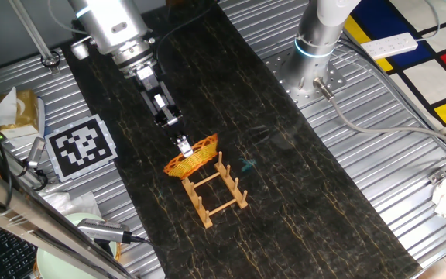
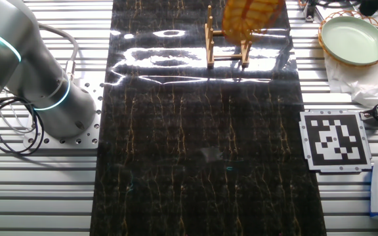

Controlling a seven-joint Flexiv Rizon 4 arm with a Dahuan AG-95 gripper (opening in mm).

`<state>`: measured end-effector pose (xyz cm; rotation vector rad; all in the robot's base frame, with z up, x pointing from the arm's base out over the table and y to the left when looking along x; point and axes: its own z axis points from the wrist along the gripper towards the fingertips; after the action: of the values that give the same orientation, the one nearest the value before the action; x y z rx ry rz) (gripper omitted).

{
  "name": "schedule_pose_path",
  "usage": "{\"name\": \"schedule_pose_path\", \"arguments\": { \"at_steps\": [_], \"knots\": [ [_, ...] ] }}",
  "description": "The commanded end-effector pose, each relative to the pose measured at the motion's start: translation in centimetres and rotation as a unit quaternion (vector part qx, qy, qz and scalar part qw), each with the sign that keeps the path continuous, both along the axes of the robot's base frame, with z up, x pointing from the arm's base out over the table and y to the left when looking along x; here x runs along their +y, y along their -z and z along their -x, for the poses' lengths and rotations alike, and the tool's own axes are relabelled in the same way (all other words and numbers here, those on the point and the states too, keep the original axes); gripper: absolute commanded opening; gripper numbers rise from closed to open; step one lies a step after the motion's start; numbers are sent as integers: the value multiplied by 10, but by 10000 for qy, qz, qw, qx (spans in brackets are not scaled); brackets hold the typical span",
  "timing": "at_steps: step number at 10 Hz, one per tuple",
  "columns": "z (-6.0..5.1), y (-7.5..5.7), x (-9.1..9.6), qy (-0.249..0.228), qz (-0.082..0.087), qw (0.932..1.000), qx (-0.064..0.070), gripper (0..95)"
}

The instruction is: Put the dish on the dish rack

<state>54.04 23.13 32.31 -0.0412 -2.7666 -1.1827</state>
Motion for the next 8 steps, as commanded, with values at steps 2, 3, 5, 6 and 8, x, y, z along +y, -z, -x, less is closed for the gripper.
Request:
{"name": "schedule_pose_path", "arguments": {
  "at_steps": [2,3,5,6,8],
  "knots": [
    [-7,-14,15,656,-669,9948,398,0],
    [-8,-15,16,726,-794,9935,384,0],
    [-9,-16,18,736,-885,9928,343,0],
    [-9,-18,20,697,-908,9930,284,0],
    [-10,-20,22,753,-1221,9897,40,0]
  ]
}}
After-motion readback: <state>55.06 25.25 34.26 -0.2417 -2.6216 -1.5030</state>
